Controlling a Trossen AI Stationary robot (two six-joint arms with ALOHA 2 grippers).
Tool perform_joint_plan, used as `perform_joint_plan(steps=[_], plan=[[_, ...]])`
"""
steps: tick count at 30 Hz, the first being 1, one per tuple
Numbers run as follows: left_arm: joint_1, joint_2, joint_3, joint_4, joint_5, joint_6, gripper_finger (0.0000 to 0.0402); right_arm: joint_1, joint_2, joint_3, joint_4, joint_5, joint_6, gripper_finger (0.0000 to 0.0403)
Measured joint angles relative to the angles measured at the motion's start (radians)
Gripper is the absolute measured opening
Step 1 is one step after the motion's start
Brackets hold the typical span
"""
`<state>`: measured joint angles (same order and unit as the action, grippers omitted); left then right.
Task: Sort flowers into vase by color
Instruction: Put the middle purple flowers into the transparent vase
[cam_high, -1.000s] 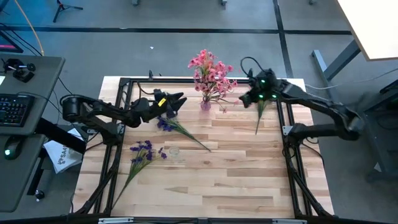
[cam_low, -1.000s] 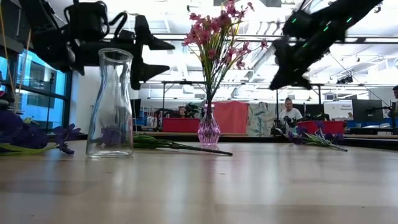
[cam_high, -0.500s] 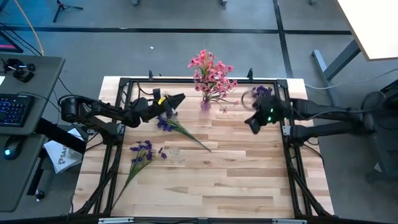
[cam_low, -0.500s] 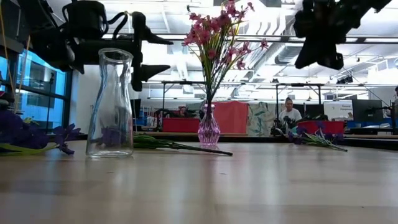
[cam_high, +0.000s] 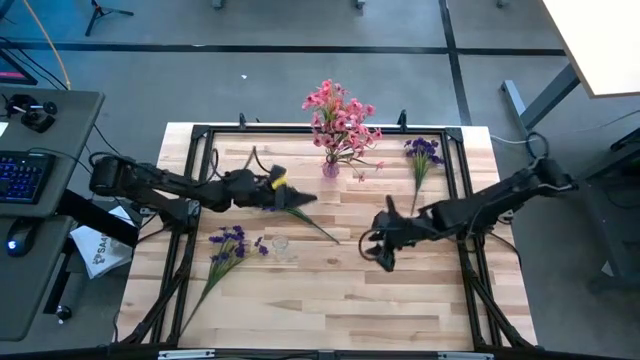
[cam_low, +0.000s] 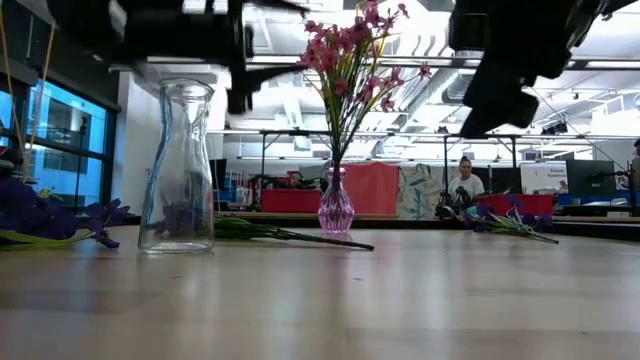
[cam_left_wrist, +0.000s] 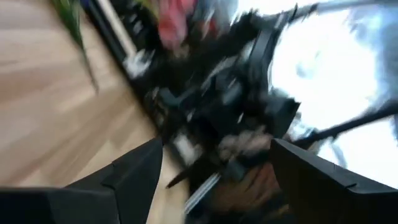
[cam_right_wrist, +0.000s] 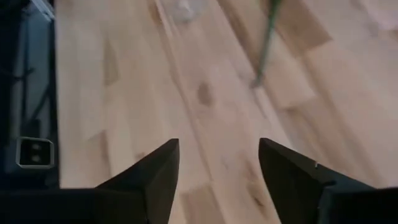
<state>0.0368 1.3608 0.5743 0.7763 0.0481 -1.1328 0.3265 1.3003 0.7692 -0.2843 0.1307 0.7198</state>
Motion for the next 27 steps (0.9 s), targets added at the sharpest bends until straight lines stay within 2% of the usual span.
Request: perform_joint_plan(steps=[2, 5, 8, 11, 14, 19, 23, 27], plan=[[-0.030, -0.051, 0.081, -0.225, 0.005, 0.115, 0.0284, 0.016, 0.039, 0.000, 0.063, 0.000, 0.025, 0.0224], [-0.046, -0.138, 0.240, -0.671, -0.034, 0.341, 0.0284, 0.035, 0.082, 0.000, 0.171, 0.031, 0.073, 0.0226], [-0.054, -0.200, 0.410, -1.127, -0.163, 0.527, 0.0284, 0.044, 0.136, 0.006, 0.285, 0.093, 0.104, 0.0224], [-0.077, -0.250, 0.515, -1.402, -0.320, 0.620, 0.0284, 0.037, 0.229, 0.062, 0.310, 0.113, 0.110, 0.0216], [-0.140, -0.338, 0.508, -1.456, -0.417, 0.688, 0.0284, 0.016, 0.343, 0.156, 0.289, 0.120, 0.086, 0.0210], [-0.247, -0.483, 0.402, -1.461, -0.530, 0.663, 0.0284, -0.026, 0.517, 0.361, 0.173, 0.214, -0.003, 0.0209], [-0.297, -0.552, 0.315, -1.447, -0.556, 0.613, 0.0284, -0.062, 0.629, 0.496, 0.041, 0.290, -0.047, 0.0209], [-0.330, -0.575, 0.241, -1.372, -0.557, 0.588, 0.0284, -0.104, 0.715, 0.580, 0.017, 0.302, -0.089, 0.0209]])
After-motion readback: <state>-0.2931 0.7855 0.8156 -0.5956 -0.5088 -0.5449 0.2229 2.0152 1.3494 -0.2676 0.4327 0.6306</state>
